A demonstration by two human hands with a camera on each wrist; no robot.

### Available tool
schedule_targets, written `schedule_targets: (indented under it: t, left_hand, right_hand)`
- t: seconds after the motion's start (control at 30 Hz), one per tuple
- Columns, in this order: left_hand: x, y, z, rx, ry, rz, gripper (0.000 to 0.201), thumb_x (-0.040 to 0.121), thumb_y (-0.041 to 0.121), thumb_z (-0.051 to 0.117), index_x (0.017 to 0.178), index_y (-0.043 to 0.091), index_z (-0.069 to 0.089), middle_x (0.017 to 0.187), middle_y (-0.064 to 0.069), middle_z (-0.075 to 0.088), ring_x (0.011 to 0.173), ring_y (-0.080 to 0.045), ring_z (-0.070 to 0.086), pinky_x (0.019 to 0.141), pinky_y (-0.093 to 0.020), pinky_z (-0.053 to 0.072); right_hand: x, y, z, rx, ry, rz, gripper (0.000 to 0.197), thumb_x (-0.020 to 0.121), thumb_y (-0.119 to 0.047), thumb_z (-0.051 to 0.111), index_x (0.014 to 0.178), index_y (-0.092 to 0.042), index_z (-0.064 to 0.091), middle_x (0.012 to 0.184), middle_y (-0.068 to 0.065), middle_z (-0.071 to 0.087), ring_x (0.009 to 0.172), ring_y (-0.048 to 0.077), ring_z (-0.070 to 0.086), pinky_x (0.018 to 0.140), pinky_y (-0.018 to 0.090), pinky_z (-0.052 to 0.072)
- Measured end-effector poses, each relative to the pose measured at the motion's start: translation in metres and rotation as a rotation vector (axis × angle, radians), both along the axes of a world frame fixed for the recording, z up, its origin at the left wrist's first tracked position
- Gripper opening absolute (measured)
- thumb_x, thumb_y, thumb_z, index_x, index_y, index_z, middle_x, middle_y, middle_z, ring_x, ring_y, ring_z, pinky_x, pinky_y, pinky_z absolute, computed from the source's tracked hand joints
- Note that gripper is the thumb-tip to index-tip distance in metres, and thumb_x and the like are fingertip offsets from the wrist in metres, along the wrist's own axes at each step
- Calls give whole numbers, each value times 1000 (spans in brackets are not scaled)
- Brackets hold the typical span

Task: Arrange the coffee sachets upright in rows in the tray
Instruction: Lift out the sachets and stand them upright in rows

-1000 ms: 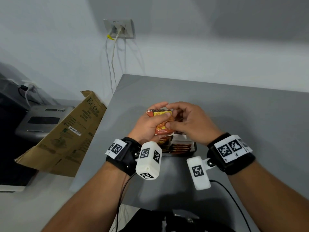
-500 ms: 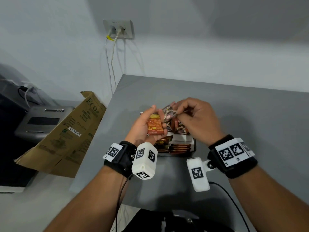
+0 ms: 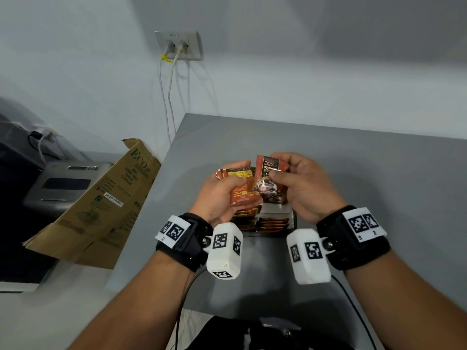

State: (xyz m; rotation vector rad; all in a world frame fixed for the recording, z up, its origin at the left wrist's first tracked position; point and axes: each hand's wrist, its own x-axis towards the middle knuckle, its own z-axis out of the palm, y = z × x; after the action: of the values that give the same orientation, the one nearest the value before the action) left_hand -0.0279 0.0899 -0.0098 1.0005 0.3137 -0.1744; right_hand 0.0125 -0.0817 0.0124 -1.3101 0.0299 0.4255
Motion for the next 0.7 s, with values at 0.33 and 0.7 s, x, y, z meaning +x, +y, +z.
schedule_targets:
  t: [0.33, 0.7]
  left_hand:
    - [2, -7, -2, 147, -34, 83, 49, 73, 6, 72, 119, -3, 58, 94, -20, 66, 74, -27, 65, 60, -34, 57]
    - [5, 17, 2, 22, 91, 196, 27, 88, -9, 60, 108, 10, 58, 68, -10, 62, 55, -18, 60, 51, -27, 52]
  right_hand:
    - [-4, 12, 0, -15, 65, 171, 18, 89, 11, 59, 94, -5, 66, 88, 13, 70, 82, 26, 65, 77, 36, 58]
    - [-6, -15, 4, -557, -444, 312, 23, 83, -6, 77, 86, -29, 79, 91, -6, 74, 87, 7, 68, 84, 21, 51]
